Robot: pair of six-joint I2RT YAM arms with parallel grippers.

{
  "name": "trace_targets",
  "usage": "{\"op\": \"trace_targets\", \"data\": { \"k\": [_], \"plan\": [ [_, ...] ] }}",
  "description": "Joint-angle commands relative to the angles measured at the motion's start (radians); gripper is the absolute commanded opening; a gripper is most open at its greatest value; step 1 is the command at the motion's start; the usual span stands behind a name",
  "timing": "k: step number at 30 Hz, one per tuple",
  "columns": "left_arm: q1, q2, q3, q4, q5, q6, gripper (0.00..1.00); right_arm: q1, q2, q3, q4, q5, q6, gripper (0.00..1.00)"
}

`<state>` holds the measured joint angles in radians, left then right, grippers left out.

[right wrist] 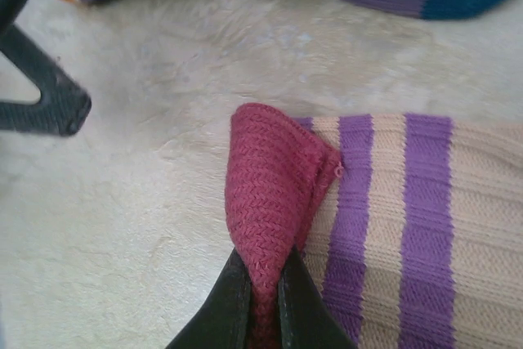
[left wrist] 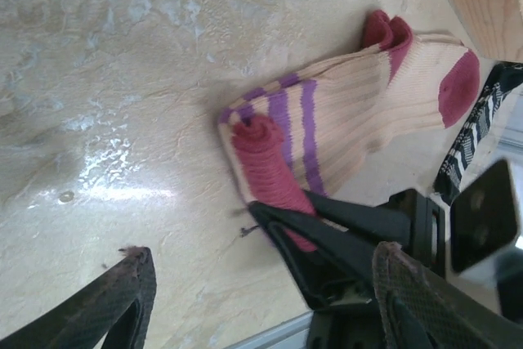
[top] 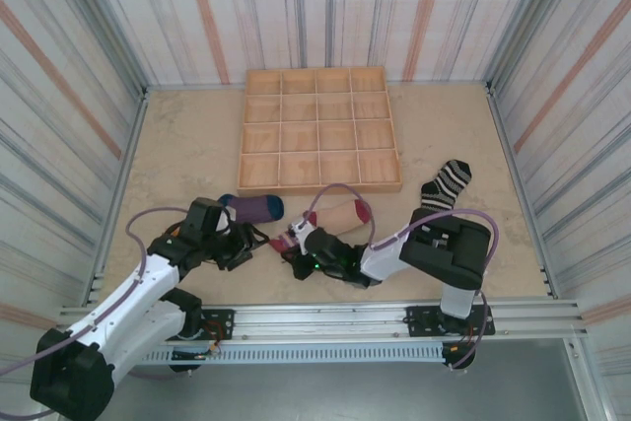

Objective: Roll the socks

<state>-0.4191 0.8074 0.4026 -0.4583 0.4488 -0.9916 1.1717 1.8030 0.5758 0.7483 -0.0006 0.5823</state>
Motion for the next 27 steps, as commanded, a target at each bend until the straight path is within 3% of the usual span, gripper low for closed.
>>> {"op": "trace_targets", "data": {
  "k": [1, 6, 11, 15, 21, 27],
  "plan": [
    [-0.024, -0.008, -0.040, 0.063, -0.035, -0.043, 0.68, -0.049, 0.033, -0.092, 0.133, -0.204, 0.235, 0.00],
    [-0.111, 0.050, -0.032, 0.129, -0.119, -0.060, 0.65, -0.102, 0.102, -0.155, 0.304, -0.285, 0.451, 0.00],
    [-0.155, 0.126, -0.015, 0.199, -0.162, -0.053, 0.59, -0.112, 0.185, -0.206, 0.483, -0.261, 0.632, 0.00],
    [-0.194, 0.177, 0.003, 0.235, -0.204, -0.049, 0.49, -0.106, 0.201, -0.218, 0.502, -0.234, 0.693, 0.00],
    [-0.221, 0.241, 0.034, 0.227, -0.216, -0.044, 0.43, -0.103, 0.129, -0.228, 0.378, -0.197, 0.746, 0.00],
    [-0.236, 0.261, 0.041, 0.239, -0.226, -0.049, 0.44, -0.095, -0.019, -0.199, 0.065, -0.149, 0.760, 0.00]
  ]
}}
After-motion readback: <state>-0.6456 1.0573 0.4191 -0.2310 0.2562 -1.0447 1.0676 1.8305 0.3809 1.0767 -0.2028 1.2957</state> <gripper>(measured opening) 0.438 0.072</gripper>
